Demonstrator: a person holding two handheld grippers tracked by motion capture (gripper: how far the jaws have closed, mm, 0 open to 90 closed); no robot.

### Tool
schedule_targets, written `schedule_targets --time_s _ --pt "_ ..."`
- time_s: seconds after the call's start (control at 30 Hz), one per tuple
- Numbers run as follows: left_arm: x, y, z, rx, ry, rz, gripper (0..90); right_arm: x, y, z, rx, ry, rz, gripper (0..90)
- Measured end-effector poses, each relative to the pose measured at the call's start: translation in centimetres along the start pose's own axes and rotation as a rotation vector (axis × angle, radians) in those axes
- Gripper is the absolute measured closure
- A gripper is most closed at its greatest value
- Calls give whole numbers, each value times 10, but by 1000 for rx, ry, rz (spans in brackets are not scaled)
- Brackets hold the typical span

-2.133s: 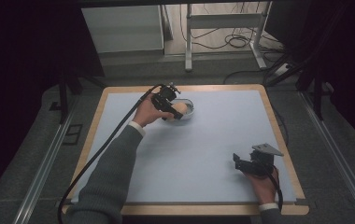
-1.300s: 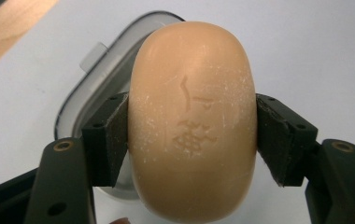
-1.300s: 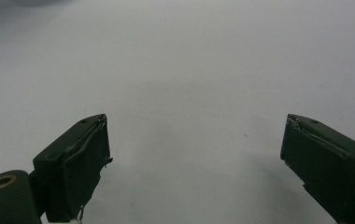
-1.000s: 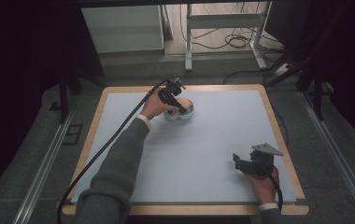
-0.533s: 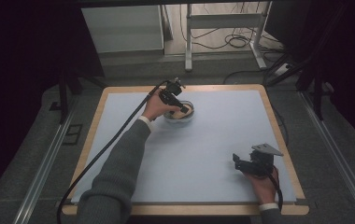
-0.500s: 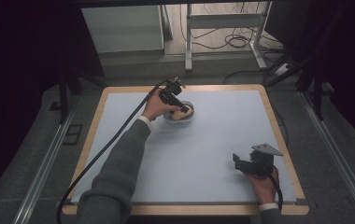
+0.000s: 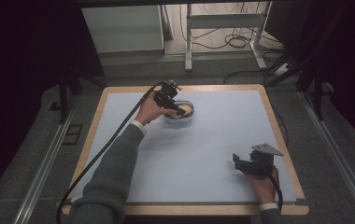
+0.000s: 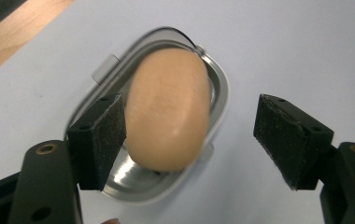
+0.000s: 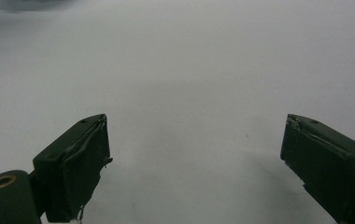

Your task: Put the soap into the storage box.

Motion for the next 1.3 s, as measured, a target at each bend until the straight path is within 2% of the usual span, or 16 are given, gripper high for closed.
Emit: schedule_targets --time_s 0.23,0.37,0.43,0.6,0.8,1.03,1.3 --pt "-6 15 7 -2 -1 -4 240 0 0 0 0 0 0 83" --pt "-12 29 13 -28 -12 -8 238 0 0 0 -1 -1 -1 83" --pt "-14 39 16 -32 -21 -13 235 0 0 0 -1 -1 -2 83" --pt "-26 67 25 -69 -13 -14 231 0 0 0 1 4 -1 83" --pt "-39 102 31 -80 -3 -17 213 0 0 0 4 11 0 83" --pt "-51 139 38 -121 5 13 206 0 0 0 4 14 2 83" --pt "-52 184 39 -138 17 104 190 1 0 0 2 17 6 83"
Point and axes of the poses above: each handheld gripper's, and its own axes: z roughly backward along the jaws, y roughly out of its underside, x roughly to its left, the point moved 5 cm from there along -z, roughly forward along the jaws, and after that the axes turned 10 degrees about x, right-handed, at the moved point
